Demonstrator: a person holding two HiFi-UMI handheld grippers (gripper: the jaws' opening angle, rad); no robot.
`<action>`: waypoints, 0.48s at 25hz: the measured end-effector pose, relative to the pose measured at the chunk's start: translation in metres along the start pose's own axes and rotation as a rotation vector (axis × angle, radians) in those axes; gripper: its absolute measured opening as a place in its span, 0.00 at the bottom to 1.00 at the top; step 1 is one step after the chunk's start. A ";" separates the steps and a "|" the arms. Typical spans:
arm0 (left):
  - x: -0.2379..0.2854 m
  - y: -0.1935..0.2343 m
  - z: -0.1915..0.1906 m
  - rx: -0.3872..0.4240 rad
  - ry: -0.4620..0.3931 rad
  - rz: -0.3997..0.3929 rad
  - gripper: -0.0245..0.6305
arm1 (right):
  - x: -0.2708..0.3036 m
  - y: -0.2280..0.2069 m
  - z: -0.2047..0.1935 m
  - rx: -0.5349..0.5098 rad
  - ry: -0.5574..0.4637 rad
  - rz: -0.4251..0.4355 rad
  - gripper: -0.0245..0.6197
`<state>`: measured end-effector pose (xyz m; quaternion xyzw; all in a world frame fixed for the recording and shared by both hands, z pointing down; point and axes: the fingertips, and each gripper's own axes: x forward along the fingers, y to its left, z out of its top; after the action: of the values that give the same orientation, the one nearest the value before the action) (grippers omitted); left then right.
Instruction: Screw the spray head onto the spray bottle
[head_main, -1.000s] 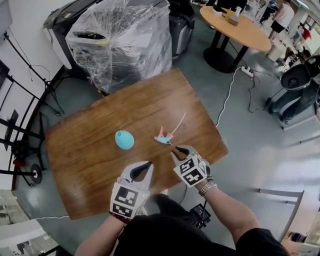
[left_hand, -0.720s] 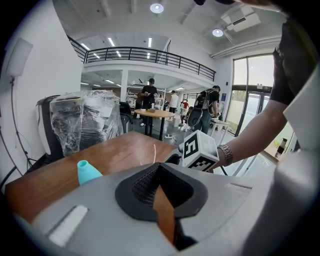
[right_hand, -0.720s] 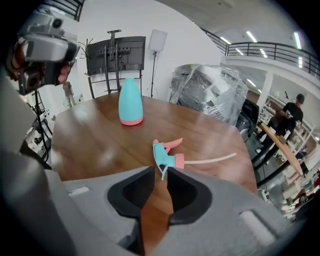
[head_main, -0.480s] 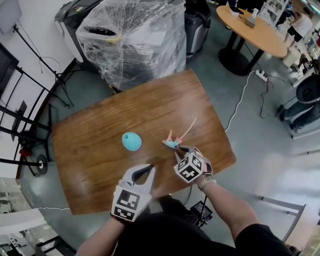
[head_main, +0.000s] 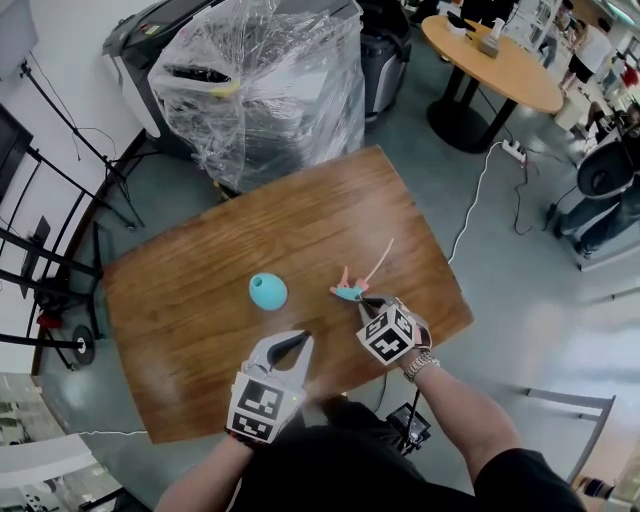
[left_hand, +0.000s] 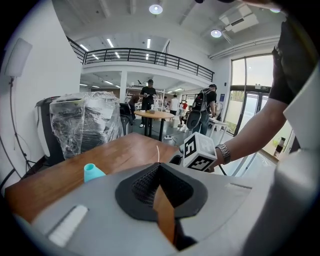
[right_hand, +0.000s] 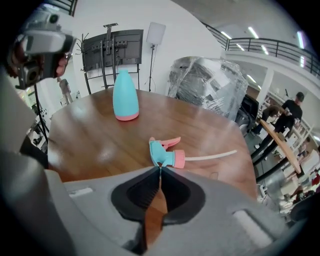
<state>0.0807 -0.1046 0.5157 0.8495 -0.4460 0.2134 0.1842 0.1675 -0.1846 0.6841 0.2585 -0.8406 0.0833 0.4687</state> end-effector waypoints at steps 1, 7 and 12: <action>-0.001 0.001 0.000 0.000 -0.004 -0.006 0.06 | -0.006 0.001 0.002 0.016 -0.011 0.010 0.04; -0.008 0.008 0.003 0.002 -0.038 -0.051 0.06 | -0.049 0.005 0.020 0.196 -0.097 0.109 0.04; -0.016 0.014 -0.002 0.002 -0.058 -0.088 0.06 | -0.100 0.017 0.044 0.382 -0.194 0.252 0.04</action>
<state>0.0608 -0.1003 0.5109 0.8743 -0.4130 0.1808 0.1798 0.1688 -0.1514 0.5784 0.2423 -0.8762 0.2733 0.3144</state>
